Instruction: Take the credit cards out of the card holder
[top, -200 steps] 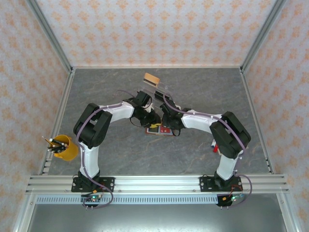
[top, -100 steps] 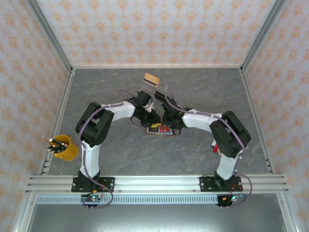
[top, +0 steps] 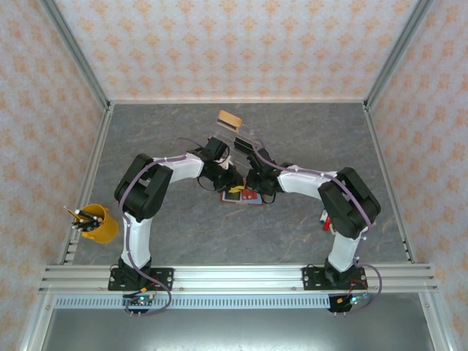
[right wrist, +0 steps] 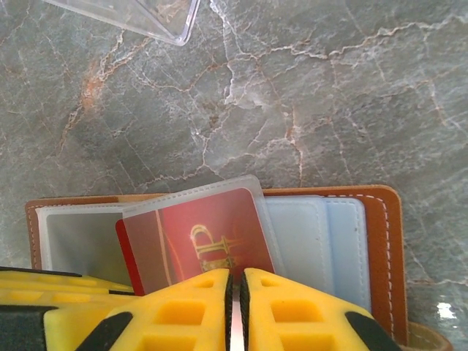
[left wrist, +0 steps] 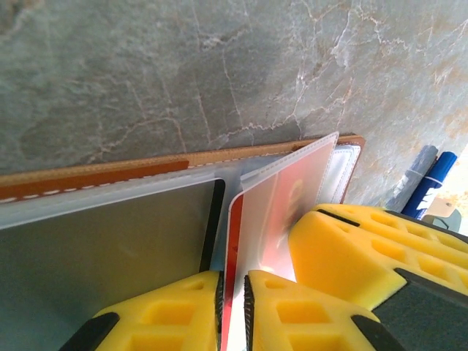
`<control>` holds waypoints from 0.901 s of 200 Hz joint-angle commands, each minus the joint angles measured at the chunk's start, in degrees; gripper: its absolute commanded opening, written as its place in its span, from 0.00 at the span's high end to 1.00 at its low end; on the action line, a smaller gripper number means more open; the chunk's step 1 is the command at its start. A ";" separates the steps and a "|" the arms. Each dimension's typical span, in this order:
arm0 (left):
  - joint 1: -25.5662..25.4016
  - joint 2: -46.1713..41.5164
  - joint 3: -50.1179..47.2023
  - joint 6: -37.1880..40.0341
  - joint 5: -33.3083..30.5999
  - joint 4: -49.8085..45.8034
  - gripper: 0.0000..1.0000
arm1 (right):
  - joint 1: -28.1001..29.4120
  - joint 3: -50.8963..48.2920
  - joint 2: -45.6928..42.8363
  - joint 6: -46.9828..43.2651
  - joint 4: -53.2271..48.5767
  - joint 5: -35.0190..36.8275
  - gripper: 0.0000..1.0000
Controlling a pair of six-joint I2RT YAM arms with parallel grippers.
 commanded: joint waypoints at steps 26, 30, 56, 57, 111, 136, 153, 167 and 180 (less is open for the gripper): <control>0.77 -1.49 -2.50 -2.36 5.08 7.66 0.85 | 0.05 -1.42 1.81 0.41 -2.76 1.39 0.85; 0.81 -1.68 -2.53 -2.52 5.38 8.21 0.85 | 0.05 -1.33 1.89 0.42 -2.85 1.48 0.85; 0.95 -2.72 -3.01 -2.47 6.26 9.23 0.86 | 0.01 -0.98 2.68 0.41 -3.31 1.57 0.85; 1.03 -2.78 -3.04 -2.47 6.28 9.26 0.86 | 0.03 -0.98 2.73 0.41 -3.31 1.58 0.85; 2.00 -4.76 -5.07 -3.06 7.75 12.64 0.91 | 0.06 -0.66 3.55 0.54 -3.91 1.82 0.85; 2.17 -5.43 -5.51 -2.83 7.89 13.09 0.94 | 0.05 -0.62 3.83 0.50 -4.06 2.00 0.85; 2.35 -5.74 -5.52 -2.17 7.56 12.44 0.96 | 0.05 -0.53 3.91 0.59 -4.24 2.27 0.85; 2.68 -5.83 -5.61 -1.52 7.04 11.44 1.00 | 0.05 -0.53 3.90 0.67 -4.40 2.61 0.85; 2.87 -6.09 -6.19 -1.06 6.04 10.86 1.00 | 0.05 -0.53 3.80 0.75 -4.70 3.16 0.86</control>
